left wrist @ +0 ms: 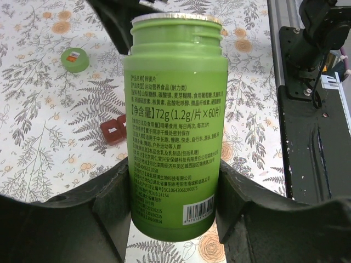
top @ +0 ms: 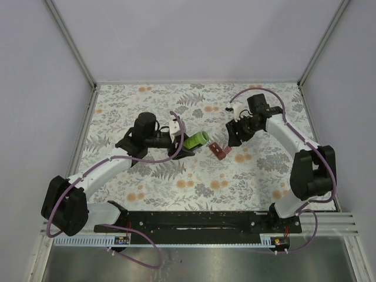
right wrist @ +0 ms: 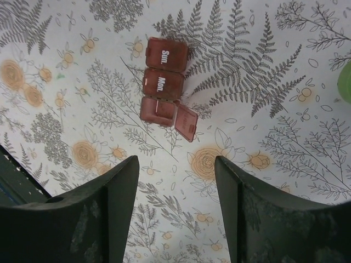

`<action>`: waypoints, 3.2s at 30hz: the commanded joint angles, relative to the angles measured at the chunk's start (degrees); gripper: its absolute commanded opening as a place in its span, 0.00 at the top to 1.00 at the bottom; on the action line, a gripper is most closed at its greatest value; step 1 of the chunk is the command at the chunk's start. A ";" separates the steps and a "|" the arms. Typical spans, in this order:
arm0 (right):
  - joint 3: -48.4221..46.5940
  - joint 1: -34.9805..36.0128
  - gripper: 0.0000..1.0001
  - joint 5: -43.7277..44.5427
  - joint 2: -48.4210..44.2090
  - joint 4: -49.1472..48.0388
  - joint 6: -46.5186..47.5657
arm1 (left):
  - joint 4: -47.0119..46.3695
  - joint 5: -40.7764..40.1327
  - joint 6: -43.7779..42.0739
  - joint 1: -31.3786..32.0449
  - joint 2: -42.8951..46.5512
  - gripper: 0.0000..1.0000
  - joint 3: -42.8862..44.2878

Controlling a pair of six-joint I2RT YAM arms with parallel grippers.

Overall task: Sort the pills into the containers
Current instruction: Pour the pill into the pill container.

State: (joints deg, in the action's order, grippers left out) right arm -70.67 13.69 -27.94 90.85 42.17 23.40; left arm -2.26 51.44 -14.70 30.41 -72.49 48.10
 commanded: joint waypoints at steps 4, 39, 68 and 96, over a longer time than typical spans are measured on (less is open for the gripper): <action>-6.49 -0.77 0.36 1.66 7.76 4.23 5.87 | -2.92 1.29 -2.79 1.23 -0.37 1.00 -0.02; -11.85 -0.86 0.60 -4.22 19.98 7.57 5.52 | -0.37 -1.25 -4.37 1.84 -4.41 1.00 4.73; -17.48 -0.60 0.89 -6.24 22.62 13.55 8.86 | 29.59 -11.18 -28.54 5.88 -16.89 1.00 19.66; -15.29 2.13 0.94 -8.27 22.18 13.99 9.12 | 38.03 -20.94 -44.71 11.16 -30.43 1.00 32.06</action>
State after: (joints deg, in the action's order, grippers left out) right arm -86.19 14.61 -35.16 115.24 55.83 32.10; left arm 36.49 32.60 -55.90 40.82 -101.97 76.88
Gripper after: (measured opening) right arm 0.149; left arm 0.561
